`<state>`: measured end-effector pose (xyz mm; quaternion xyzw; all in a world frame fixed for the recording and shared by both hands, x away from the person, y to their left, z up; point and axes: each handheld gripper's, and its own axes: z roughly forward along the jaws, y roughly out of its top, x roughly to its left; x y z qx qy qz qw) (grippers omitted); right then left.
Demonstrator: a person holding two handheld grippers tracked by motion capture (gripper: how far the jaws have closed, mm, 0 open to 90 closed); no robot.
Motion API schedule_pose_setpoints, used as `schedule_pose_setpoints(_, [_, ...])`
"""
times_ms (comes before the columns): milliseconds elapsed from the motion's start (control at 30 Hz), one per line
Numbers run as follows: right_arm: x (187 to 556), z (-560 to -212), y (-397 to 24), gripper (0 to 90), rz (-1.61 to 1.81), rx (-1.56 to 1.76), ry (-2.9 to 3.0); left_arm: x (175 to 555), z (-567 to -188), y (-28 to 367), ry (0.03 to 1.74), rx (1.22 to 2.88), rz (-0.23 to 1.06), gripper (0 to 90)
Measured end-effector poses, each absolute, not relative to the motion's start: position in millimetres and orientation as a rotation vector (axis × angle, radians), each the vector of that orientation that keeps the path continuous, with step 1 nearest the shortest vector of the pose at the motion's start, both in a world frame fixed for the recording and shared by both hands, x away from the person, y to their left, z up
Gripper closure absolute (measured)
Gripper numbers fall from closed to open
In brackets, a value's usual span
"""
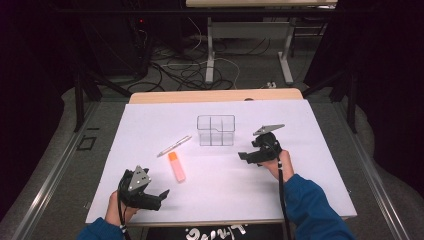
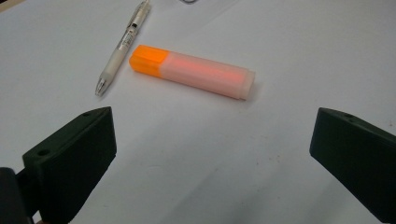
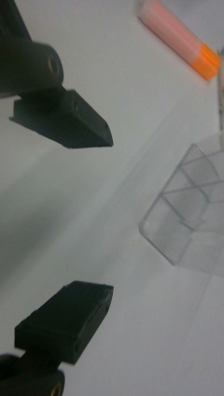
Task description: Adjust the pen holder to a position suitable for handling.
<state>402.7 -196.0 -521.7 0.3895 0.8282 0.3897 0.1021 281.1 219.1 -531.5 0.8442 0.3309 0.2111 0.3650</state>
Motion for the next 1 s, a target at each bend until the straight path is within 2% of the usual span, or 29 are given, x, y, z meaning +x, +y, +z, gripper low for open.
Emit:
schedule_pose_setpoints(133, [386.4,-522.5,-201.5,14.2,1.165,1.136,2.477,281.5,-531.3,218.9,0.845,2.174,0.542,0.3])
schedule_pose_setpoints(233, [374.1,-524.6,-202.9,6.8,1.164,1.117,2.488,281.2,-531.2,219.0,0.85,2.178,0.536,0.3])
schedule_pose_setpoints(467, [347.5,-528.4,-200.4,0.0,1.14,1.051,2.522,281.1,-531.8,219.1,0.856,2.17,0.537,0.2])
schedule_pose_setpoints(1000, [315.5,-527.2,-196.1,1.8,1.164,0.906,2.564,280.7,-531.0,220.2,0.863,2.176,0.529,0.2])
